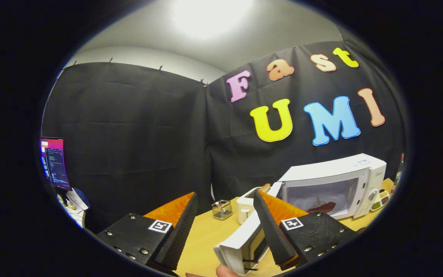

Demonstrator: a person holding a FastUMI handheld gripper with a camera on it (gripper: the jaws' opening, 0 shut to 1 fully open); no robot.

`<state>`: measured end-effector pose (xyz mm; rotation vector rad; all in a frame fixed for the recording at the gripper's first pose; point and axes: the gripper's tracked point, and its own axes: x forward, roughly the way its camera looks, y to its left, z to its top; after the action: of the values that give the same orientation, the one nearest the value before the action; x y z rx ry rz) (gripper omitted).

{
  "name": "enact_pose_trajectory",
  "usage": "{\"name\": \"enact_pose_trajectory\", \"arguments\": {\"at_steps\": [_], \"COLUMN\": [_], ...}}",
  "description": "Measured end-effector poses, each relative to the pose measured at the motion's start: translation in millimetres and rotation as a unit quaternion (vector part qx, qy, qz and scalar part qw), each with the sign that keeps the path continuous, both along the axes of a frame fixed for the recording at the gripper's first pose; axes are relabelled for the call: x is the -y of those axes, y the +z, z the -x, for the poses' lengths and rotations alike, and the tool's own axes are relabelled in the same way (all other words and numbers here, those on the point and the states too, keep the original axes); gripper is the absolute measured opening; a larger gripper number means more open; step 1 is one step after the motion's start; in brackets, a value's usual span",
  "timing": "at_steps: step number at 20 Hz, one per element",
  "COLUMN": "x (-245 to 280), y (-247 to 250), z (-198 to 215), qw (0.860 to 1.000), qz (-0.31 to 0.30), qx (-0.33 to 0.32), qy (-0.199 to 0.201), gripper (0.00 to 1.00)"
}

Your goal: Open the microwave, put the food inside, and close the microwave door.

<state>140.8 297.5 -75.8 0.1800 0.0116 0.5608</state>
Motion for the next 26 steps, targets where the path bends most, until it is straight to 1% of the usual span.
{"name": "enact_pose_trajectory", "arguments": {"at_steps": [3,6,7,9,11,12,13,14,15,18,19,20,22,24,26], "x": [-32.3,-61.2,-66.4,-71.0,-91.2,-100.5,-108.1,-112.4,-110.7,-88.6,-82.0,-72.0,-55.8,-33.3,-2.6], "y": [-21.1,-43.1,-43.4,-47.0,-56.8,-67.2,-76.7,-84.7,-93.4,-127.0,-135.9,-144.8,-152.5,-155.0,-148.5], "z": [13.1,20.4,23.0,27.4,25.1,25.7,26.8,24.1,19.5,8.4,6.1,2.7,1.7,9.6,4.4], "qw": [1.0,0.998,0.998,0.997,0.996,0.994,0.993,0.992,0.992,0.987,0.986,0.984,0.985,0.983,0.979], "qz": [0.008,0.038,0.046,0.068,0.086,0.096,0.105,0.112,0.12,0.153,0.156,0.165,0.152,0.156,0.166], "qx": [-0.022,-0.027,-0.009,0.01,0.01,0.002,-0.008,-0.013,-0.019,-0.043,-0.054,-0.064,-0.08,-0.081,-0.078], "qy": [0.021,0.037,0.036,0.021,0.033,0.043,0.052,0.053,0.04,-0.004,-0.01,-0.029,-0.027,-0.046,-0.084], "gripper": [0.88,0.88,0.88,0.87,0.88,0.81,0.81,0.81,0.75,0.3,0.26,0.26,0.02,0.02,0.02]}}
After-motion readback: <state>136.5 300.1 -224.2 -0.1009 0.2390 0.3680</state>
